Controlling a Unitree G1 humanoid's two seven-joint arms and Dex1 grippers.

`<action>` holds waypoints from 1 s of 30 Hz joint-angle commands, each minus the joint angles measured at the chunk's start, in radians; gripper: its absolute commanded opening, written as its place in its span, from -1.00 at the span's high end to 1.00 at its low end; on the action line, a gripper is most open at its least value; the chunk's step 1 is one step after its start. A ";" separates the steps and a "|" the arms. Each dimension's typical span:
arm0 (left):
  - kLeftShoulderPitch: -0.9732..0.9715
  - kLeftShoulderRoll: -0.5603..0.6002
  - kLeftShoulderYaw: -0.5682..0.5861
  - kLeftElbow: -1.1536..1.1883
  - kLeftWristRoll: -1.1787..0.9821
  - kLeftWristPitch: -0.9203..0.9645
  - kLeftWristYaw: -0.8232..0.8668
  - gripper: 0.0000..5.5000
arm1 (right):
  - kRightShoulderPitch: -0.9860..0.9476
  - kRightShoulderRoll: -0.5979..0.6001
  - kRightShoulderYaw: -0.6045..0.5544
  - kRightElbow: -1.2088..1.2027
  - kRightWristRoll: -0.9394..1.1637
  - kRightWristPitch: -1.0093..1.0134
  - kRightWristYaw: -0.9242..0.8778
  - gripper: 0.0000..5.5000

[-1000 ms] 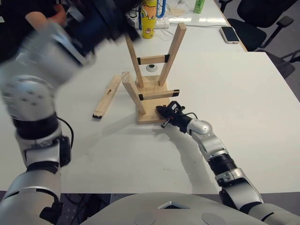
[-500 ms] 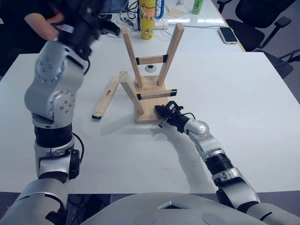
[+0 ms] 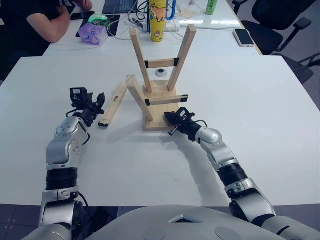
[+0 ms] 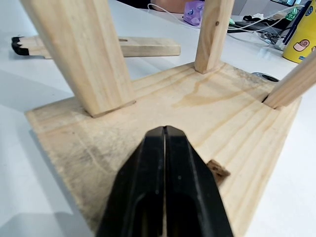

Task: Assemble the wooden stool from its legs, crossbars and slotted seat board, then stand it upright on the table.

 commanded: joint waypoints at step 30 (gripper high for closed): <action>-0.057 0.024 -0.104 0.180 0.178 0.105 -0.205 -0.13 | 0.045 0.128 -0.042 0.127 0.008 0.011 -0.032 1.00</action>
